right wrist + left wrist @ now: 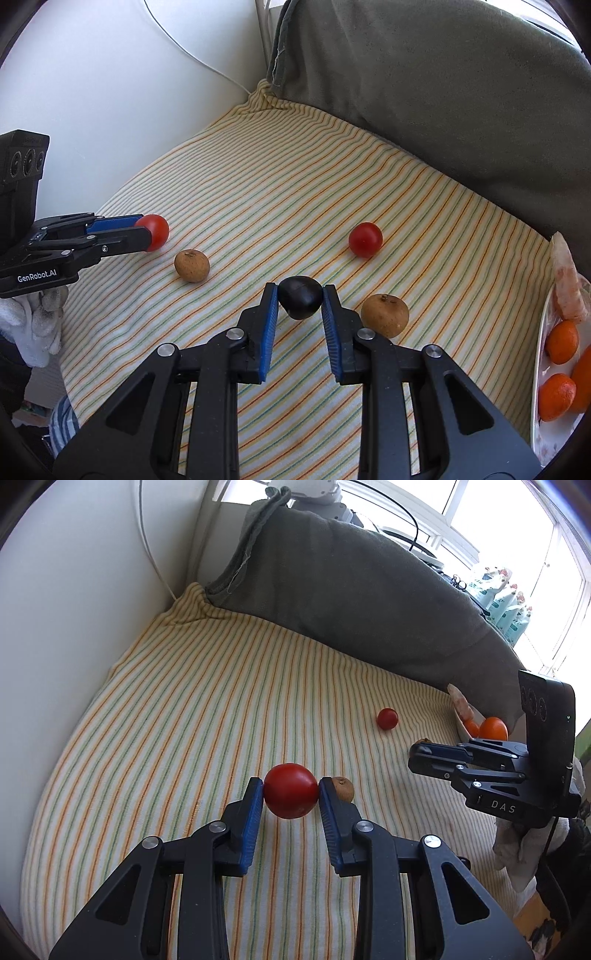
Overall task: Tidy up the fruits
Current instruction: 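Grasp the dark purple round fruit with the right gripper while the left gripper grasps the red tomato, then carry both fruits onto the floral plate and open both grippers, then withdraw both grippers and move them to the small brown round fruits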
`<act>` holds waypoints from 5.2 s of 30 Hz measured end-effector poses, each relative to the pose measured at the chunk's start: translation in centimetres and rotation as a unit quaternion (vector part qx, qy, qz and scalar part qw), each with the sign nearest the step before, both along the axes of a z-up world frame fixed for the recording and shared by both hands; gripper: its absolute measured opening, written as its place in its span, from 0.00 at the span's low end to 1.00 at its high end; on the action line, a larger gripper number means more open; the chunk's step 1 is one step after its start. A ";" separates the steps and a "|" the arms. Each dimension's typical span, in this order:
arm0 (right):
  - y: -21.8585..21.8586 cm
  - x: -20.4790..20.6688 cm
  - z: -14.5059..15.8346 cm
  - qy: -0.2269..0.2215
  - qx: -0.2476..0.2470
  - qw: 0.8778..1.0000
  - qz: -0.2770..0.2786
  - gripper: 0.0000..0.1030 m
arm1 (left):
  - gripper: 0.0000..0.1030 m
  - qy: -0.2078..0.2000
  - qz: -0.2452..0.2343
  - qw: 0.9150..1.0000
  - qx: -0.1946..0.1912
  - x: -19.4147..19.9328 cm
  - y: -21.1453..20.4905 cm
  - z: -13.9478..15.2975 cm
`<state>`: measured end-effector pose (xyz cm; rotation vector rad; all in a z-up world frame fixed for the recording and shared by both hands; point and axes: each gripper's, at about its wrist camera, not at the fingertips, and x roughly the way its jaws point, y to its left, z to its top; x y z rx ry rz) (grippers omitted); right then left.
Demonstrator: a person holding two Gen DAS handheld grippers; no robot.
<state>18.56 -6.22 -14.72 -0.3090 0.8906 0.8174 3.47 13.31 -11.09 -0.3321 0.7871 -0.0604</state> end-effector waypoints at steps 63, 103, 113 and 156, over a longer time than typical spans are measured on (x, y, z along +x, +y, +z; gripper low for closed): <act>-25.5 -1.2 4.7 -0.045 0.053 0.968 -0.240 0.24 | 0.28 -0.008 -0.235 0.972 0.017 14.4 -26.1 4.0; -24.6 -3.8 7.9 -0.071 0.086 0.963 -0.244 0.90 | 0.73 -0.118 -0.139 0.982 0.040 8.4 -15.7 10.1; -21.5 -3.7 8.3 -0.066 0.098 0.968 -0.220 0.90 | 0.73 -0.112 -0.079 0.989 0.053 4.7 -9.2 9.5; -3.7 1.4 1.6 -0.007 0.002 0.998 -0.061 0.47 | 0.32 0.017 -0.016 0.999 0.022 2.0 -4.8 -2.0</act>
